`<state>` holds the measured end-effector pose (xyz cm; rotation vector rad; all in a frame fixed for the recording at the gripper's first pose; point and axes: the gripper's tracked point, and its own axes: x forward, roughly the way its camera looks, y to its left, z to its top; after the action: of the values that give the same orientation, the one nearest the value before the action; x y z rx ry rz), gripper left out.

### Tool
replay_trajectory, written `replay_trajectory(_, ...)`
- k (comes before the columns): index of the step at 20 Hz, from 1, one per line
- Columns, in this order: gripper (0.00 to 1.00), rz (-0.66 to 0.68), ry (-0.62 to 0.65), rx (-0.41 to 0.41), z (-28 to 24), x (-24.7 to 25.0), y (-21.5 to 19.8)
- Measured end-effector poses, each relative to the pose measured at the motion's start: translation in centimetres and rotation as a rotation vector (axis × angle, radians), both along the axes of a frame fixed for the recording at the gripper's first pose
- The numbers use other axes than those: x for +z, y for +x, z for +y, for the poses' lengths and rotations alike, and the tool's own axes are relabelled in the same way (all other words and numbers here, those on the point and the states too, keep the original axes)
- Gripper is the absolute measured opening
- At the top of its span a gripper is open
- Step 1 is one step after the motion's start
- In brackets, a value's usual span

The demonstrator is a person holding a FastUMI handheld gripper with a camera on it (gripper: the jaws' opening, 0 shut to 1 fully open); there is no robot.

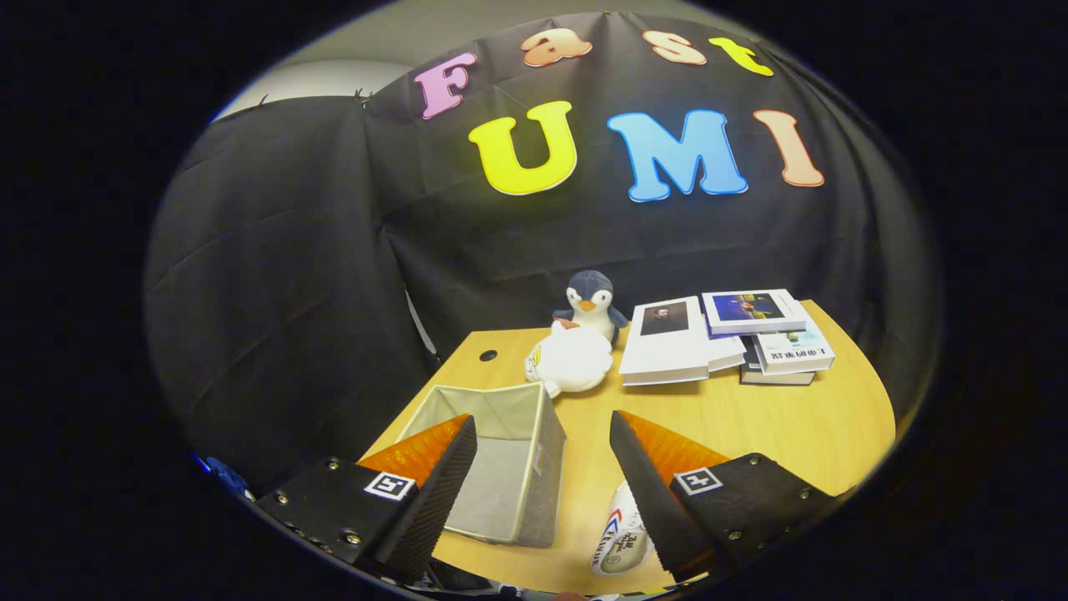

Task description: Open the storage box then place both shoes into the box .Put the left shoe in first, then the right shoe, with the right side of both shoes facing outward in a uniform manner.

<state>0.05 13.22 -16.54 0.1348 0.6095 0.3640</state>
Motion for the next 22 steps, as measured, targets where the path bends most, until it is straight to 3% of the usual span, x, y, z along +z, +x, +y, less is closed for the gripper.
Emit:
replay_trajectory(7, 0.98, 0.064, -0.08, -0.077, -5.3, -5.4, 0.4)
replay_trajectory(22, 0.98, 0.392, -0.135, -0.141, -10.7, -19.5, -3.3)
